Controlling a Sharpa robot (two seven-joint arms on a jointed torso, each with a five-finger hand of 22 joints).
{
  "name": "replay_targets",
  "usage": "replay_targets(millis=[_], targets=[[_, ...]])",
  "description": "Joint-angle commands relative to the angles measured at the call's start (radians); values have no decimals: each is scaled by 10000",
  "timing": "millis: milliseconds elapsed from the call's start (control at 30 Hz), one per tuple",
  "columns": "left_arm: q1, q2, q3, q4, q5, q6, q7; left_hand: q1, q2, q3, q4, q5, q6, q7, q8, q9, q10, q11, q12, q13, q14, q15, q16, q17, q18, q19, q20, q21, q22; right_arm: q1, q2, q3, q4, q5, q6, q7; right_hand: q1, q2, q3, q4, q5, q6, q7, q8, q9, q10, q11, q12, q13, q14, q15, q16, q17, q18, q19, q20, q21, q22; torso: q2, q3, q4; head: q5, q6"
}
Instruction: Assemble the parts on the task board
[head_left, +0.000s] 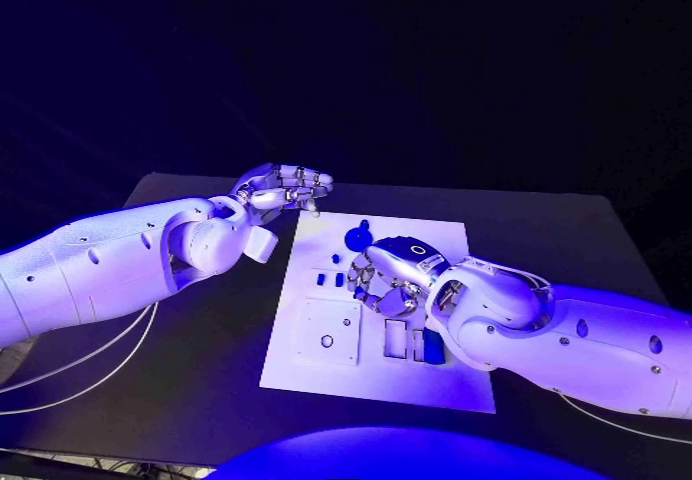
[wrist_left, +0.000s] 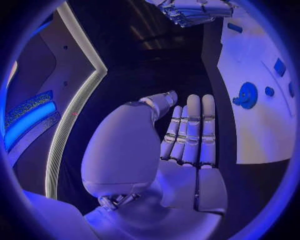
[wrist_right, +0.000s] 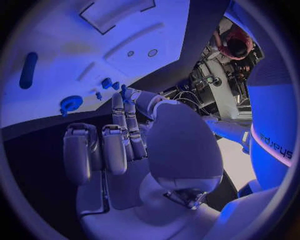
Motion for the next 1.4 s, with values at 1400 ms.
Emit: replay_targets(millis=[1400], targets=[[13,148,9,25,30,-44,42,-69,30,-7,-81,46,-91,188,-29,-7,-96,-2,-43,-19,-40,43,-54,-25,136,-75,18,31,13,-903,730,-113,-872,-311,220,358,-29,103,41,-87,69,34,-15,31,34,437,-333,29,9,531,-65,-15,3,-123,685,-76,-56,2121,23,17,-5,685,-384]])
